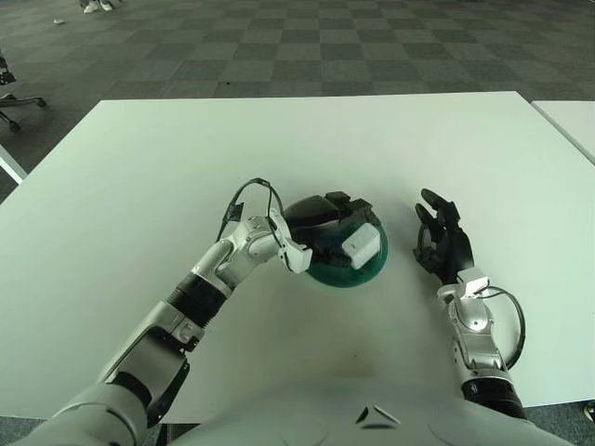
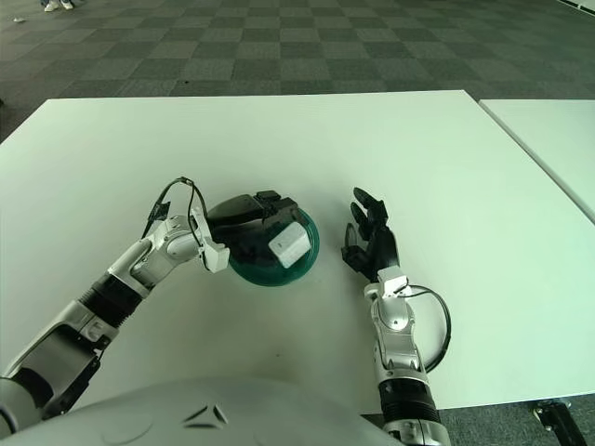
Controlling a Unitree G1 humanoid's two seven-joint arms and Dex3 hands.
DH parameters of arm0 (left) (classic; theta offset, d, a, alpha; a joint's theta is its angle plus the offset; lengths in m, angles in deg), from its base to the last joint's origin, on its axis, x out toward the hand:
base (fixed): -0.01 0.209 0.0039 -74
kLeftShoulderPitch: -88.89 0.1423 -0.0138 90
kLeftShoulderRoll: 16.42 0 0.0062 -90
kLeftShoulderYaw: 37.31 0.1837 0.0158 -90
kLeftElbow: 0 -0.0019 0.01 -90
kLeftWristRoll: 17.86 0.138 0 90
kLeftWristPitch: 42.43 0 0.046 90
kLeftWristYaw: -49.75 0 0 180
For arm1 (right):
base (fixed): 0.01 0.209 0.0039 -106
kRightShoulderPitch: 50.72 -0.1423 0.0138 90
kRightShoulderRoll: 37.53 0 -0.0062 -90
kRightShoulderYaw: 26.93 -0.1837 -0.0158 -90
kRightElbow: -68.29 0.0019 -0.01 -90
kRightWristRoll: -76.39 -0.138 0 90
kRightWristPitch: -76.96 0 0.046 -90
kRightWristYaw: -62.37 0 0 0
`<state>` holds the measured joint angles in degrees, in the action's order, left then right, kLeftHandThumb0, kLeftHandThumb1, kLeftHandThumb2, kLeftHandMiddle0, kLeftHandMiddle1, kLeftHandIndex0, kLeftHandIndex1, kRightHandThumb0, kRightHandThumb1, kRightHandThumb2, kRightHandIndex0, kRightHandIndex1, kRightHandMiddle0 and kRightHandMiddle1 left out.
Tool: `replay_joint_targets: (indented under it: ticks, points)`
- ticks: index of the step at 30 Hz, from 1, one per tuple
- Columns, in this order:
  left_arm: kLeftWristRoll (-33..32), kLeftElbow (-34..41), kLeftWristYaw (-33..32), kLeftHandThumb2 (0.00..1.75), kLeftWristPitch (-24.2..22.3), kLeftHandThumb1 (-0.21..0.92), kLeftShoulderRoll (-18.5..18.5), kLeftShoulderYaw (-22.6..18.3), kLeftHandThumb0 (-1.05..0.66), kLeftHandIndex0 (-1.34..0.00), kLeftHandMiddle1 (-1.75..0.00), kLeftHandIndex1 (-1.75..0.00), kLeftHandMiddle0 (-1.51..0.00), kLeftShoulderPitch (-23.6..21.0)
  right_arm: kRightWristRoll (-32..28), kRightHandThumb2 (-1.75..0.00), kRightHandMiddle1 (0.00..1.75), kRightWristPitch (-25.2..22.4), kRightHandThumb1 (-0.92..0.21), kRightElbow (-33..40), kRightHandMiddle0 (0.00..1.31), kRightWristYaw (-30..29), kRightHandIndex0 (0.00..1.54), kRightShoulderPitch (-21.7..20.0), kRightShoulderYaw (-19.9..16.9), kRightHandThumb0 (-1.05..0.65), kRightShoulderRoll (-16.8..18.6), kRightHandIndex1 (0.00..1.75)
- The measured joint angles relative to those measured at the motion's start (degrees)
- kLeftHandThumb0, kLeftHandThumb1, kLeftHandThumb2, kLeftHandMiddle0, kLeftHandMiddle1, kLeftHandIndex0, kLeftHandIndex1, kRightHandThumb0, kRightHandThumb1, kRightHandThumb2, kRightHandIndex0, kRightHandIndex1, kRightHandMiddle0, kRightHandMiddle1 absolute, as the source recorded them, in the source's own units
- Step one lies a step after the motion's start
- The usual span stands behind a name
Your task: Put the charger into the plate.
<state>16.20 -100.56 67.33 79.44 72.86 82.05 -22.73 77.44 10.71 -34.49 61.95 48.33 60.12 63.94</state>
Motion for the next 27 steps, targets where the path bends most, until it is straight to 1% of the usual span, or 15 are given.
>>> replay_joint_targets:
  ticks: [6, 9, 17, 23, 27]
  points:
    - [0.00, 1.45, -0.35, 0.83, -0.11, 0.92, 0.08, -0.47, -1.02, 0.00, -0.03, -0.38, -0.06, 0.00, 0.09, -0.78, 0.48, -0.48, -0.92, 1.32, 0.00, 0.19, 0.26, 1.30, 0.39, -0.79, 0.25, 0.01]
    - [-0.01, 2.06, -0.81, 0.82, -0.43, 0.92, 0.14, -0.80, -1.04, 0.00, -0.02, -0.32, -0.04, 0.00, 0.23, -0.78, 0.51, -0.46, -0.92, 1.38, 0.00, 0.16, 0.27, 1.39, 0.52, -0.78, 0.24, 0.01]
    - [-0.36, 3.05, -1.67, 0.79, -0.60, 0.92, 0.26, -2.15, -1.05, 0.00, -0.01, -0.23, -0.03, 0.03, 0.81, -0.83, 0.51, -0.57, -0.92, 1.53, 0.00, 0.08, 0.30, 1.41, 0.89, -0.79, 0.08, 0.02]
    - [-2.30, 3.09, -2.77, 0.78, -0.62, 0.92, 0.64, -3.53, -1.05, 0.00, 0.00, -0.20, -0.03, 0.38, 1.85, -0.84, 0.53, -1.49, -0.92, 2.73, 0.00, 0.52, 0.28, 2.23, 1.74, -0.81, -0.28, 0.01]
    - [-3.52, 3.09, -2.98, 0.78, -0.84, 0.92, 0.82, -4.03, -1.05, 0.00, 0.00, -0.18, -0.03, 0.99, 1.76, -0.82, 0.57, -0.52, -0.92, 1.65, 0.00, 0.80, 0.25, 1.23, 1.73, -0.81, -0.50, 0.00]
